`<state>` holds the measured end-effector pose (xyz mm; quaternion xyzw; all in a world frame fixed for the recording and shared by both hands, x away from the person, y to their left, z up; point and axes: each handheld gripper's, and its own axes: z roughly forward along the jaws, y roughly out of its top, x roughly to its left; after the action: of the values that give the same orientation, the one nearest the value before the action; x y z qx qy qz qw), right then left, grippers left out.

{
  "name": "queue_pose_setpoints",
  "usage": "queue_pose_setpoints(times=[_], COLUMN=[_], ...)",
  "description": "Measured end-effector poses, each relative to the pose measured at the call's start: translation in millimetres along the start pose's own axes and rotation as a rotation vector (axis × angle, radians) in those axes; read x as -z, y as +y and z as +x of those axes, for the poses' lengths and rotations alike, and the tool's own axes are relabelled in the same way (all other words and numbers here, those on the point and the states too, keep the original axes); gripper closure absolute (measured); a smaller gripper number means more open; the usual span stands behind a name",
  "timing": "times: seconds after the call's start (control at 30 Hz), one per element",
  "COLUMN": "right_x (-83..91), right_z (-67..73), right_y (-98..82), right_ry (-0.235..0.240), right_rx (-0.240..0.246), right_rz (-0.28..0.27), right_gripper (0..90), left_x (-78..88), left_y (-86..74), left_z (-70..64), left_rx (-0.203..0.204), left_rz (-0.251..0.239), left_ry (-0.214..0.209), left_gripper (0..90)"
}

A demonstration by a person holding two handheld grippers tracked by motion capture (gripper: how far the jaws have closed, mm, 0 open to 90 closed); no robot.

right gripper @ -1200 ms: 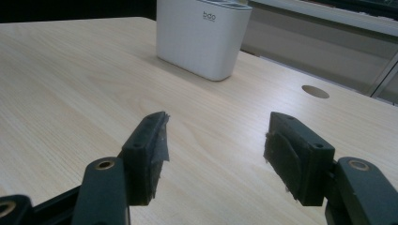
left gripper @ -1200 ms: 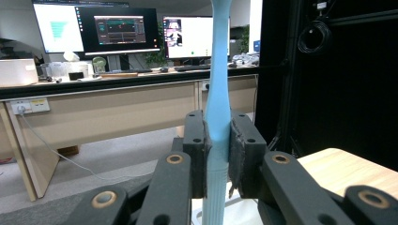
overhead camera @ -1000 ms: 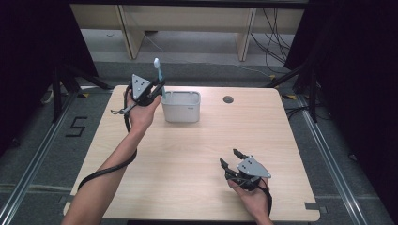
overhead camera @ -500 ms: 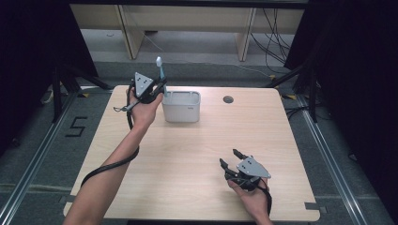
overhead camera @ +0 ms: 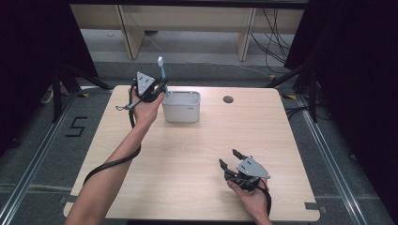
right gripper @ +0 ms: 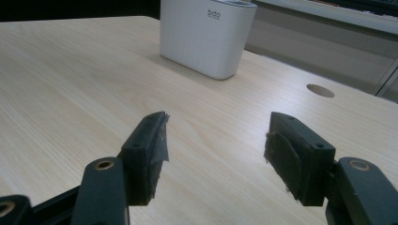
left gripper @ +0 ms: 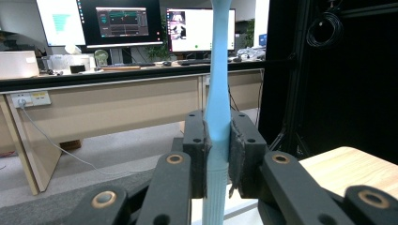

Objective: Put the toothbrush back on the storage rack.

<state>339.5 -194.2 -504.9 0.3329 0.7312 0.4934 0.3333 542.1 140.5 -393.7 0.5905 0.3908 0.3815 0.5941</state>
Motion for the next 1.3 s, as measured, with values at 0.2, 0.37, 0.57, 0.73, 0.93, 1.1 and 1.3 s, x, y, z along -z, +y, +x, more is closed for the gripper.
queue_pose_setpoints(times=[0.2,0.37,0.57,0.73,0.93,1.1,1.3], right_x=[1.1,0.5,0.9,0.4,-0.7,-0.6,-0.9], right_z=[0.4,0.5,2.0,1.4,-0.7,-0.9,0.3], right_y=[-0.2,-0.4,-0.7,-0.8,-1.0,-0.9,-1.3], right_ry=[0.0,-0.003,0.006,0.004,0.009,0.008,0.013], right_rx=[-0.014,-0.009,-0.027,-0.014,0.024,0.028,0.02], right_rz=[0.006,0.001,0.016,0.008,0.003,0.005,0.01], right_gripper=[39.1,39.1,39.0,39.0,39.0,38.9,38.9], left_x=[-3.0,-4.9,-5.7,-5.8,-4.4,-2.4,0.2], left_y=[-3.7,-7.4,-12.5,-15.9,-19.8,-21.3,-24.6], left_z=[1.3,3.3,3.1,4.7,5.2,4.6,6.4], left_rx=[-0.002,-0.016,0.005,0.008,0.015,0.018,0.023], left_rz=[0.011,0.018,0.038,0.047,0.057,0.064,0.081], left_ry=[0.005,0.011,0.011,0.017,0.019,0.02,0.022], left_gripper=[78.4,78.4,78.4,78.3,78.3,78.3,78.3])
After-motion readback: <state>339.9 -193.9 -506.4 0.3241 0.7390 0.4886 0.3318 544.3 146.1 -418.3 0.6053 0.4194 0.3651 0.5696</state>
